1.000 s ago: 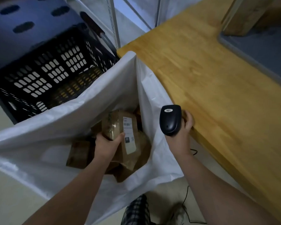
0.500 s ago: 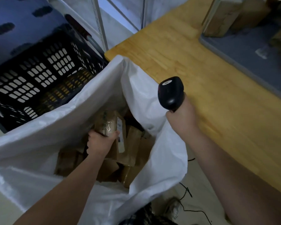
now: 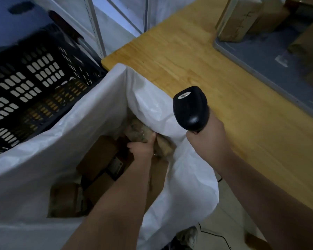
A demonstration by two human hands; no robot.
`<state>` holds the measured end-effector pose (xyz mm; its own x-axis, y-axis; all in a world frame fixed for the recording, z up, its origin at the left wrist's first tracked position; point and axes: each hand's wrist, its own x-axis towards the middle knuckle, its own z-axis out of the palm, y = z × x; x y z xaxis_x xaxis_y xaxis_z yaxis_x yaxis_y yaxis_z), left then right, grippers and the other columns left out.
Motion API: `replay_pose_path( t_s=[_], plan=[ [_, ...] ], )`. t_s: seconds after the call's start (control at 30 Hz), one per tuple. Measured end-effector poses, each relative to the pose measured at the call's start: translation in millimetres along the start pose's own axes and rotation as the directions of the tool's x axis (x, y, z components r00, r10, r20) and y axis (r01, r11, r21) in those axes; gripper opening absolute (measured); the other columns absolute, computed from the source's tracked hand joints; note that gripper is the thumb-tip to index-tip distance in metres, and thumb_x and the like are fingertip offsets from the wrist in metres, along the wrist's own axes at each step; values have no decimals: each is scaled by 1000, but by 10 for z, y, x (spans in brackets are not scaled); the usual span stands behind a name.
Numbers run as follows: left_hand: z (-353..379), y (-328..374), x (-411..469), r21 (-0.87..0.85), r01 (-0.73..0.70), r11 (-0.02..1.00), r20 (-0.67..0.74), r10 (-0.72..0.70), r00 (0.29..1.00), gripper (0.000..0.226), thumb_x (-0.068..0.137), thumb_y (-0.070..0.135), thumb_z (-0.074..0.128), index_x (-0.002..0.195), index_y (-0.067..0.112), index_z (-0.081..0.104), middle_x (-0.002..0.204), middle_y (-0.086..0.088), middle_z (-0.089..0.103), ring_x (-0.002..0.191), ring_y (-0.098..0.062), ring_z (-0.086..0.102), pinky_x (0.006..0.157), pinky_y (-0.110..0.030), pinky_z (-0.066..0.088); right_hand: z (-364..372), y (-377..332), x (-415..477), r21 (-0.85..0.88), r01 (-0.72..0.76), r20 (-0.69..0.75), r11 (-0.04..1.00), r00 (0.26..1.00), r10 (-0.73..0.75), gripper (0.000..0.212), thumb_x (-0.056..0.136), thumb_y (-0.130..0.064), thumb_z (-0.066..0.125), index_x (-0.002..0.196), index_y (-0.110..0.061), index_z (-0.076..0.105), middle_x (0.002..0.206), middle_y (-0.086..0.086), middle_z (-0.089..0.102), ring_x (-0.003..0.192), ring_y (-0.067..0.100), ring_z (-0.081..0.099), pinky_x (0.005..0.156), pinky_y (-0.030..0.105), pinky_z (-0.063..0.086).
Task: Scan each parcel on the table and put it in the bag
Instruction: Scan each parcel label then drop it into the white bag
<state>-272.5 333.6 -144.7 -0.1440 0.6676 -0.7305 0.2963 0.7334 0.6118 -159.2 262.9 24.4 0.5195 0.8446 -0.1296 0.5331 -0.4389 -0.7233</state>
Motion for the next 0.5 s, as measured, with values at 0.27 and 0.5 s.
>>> replay_pose_path(
  t_s=[0.27,0.5],
  plan=[
    [-288,-206,288,541,-317,779,188,255,948,60,90,42,60,133,4,43,127,-21,49,115,-39,51,94,-42,42,47,304,61,-8,-52,-19,999,998,52,38,78,7,57,98,-22,42,66,-11,48,55,7,46,52,22,33],
    [-659,-219,-151,495,-419,762,205,365,908,34,93,30,56,121,11,52,116,-9,57,102,-26,59,84,-36,48,85,427,59,-134,-99,110,986,987,114,47,85,-4,59,129,-10,46,92,1,56,83,24,56,67,29,37]
  ],
)
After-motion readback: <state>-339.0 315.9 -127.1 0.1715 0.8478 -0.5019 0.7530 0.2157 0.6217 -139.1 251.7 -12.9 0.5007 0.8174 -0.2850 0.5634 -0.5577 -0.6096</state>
